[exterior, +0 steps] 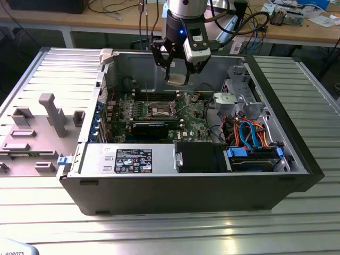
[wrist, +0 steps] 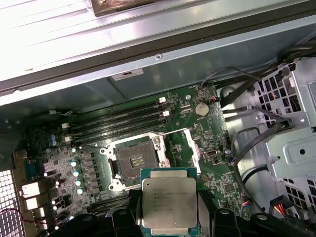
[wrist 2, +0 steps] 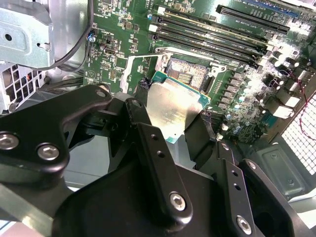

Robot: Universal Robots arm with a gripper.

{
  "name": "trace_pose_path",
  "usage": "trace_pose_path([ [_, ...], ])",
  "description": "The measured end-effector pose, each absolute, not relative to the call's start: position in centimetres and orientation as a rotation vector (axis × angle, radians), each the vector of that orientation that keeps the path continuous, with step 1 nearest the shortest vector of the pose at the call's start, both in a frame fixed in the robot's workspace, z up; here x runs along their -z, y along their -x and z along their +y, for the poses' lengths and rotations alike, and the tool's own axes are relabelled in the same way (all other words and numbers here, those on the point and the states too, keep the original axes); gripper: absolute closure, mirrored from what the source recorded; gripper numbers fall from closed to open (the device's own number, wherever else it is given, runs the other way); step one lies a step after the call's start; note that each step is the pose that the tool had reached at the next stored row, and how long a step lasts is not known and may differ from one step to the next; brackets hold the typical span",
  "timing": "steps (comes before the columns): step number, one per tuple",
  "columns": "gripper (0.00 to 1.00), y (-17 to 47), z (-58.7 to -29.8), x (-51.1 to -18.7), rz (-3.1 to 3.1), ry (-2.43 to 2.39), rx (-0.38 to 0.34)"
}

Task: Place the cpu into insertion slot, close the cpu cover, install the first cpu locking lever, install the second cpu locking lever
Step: 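Place the cpu into insertion slot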

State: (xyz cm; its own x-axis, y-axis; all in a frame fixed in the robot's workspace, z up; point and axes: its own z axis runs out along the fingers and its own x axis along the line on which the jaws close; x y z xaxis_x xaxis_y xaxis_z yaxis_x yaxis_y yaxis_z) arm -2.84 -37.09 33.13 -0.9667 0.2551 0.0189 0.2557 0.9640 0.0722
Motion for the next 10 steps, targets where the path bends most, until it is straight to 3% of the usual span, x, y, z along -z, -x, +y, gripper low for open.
trace_pose_path([
  [10,0.46,2.84,-37.09,-33.12,-3.103,0.415,0.116],
])
